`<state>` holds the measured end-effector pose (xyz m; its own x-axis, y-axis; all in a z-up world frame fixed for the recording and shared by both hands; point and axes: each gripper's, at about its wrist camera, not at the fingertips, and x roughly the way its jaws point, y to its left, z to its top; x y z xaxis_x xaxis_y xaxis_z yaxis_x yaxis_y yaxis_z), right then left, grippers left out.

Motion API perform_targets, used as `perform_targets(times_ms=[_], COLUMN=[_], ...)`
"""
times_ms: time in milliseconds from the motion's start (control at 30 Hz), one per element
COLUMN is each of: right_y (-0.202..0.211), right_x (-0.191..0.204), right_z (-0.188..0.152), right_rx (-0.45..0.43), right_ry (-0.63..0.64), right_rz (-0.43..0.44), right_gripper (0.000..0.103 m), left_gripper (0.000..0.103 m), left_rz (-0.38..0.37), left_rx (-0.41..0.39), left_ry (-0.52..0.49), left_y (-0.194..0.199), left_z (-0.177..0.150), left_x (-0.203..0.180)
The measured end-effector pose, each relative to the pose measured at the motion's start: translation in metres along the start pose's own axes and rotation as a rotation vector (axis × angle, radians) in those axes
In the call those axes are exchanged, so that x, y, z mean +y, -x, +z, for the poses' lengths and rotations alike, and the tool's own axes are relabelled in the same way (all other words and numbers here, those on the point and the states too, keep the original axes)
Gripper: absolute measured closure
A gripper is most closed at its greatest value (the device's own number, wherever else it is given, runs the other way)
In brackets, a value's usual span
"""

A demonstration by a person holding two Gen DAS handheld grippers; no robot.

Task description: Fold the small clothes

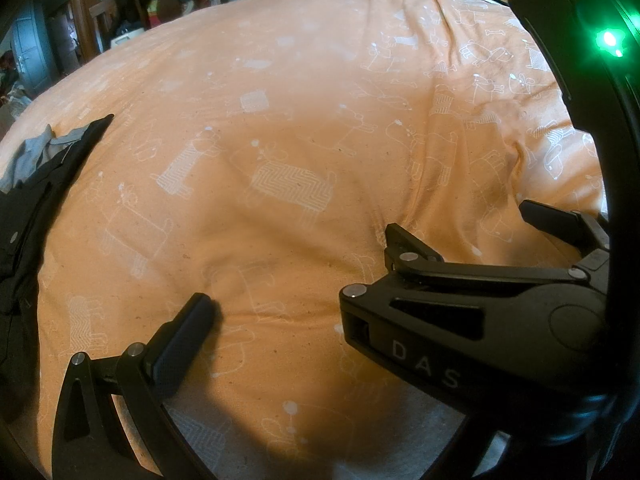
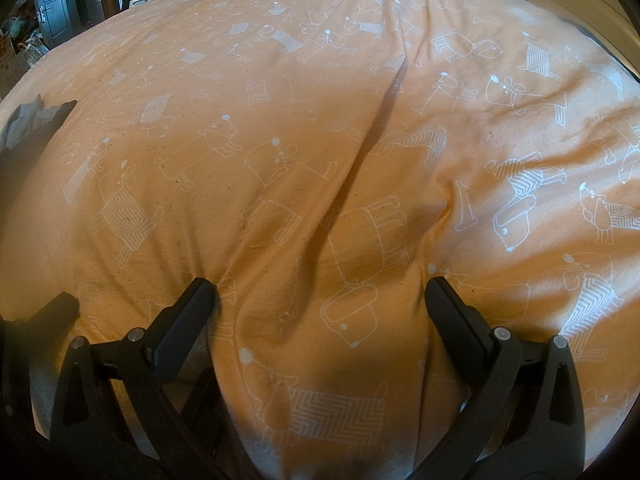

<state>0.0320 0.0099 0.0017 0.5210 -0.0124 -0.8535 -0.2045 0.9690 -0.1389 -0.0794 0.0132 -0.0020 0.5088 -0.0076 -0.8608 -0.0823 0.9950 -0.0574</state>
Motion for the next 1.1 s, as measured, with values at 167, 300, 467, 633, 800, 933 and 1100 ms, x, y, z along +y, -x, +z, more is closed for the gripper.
perform_targets(times_ms=[167,300,467,633,800,933,1100], right_y=[0.0000,0.0000,0.0000,-0.0001,0.0002,0.0005,0.0010], right_x=[-0.0001,-0.0002,-0.0002,-0.0005,0.0012,0.0022,0.0023], right_z=[0.0000,-0.0001,0.0002,0.0000,0.0003,0.0002,0.0003], right_rx=[0.000,0.000,0.000,0.001,-0.001,-0.003,-0.005], right_ry=[0.000,0.000,0.000,0.000,0.004,0.005,0.005], right_rz=[0.000,0.000,0.000,0.000,-0.008,-0.010,-0.009], right_gripper=[0.000,0.000,0.000,0.000,0.000,0.000,0.000], left_gripper=[0.000,0.000,0.000,0.000,0.000,0.000,0.000], left_rz=[0.000,0.000,0.000,0.001,-0.009,-0.010,-0.005], left_rx=[0.000,0.001,0.002,0.007,0.004,0.022,0.007], left_ry=[0.000,0.000,0.000,0.000,-0.004,-0.005,-0.011], left_y=[0.0001,0.0000,-0.0003,-0.0003,-0.0004,0.0000,-0.0007], left_z=[-0.0001,-0.0001,0.0000,-0.0002,-0.0007,-0.0009,0.0005], left_x=[0.0001,0.0001,-0.0004,-0.0006,0.0010,0.0022,0.0046])
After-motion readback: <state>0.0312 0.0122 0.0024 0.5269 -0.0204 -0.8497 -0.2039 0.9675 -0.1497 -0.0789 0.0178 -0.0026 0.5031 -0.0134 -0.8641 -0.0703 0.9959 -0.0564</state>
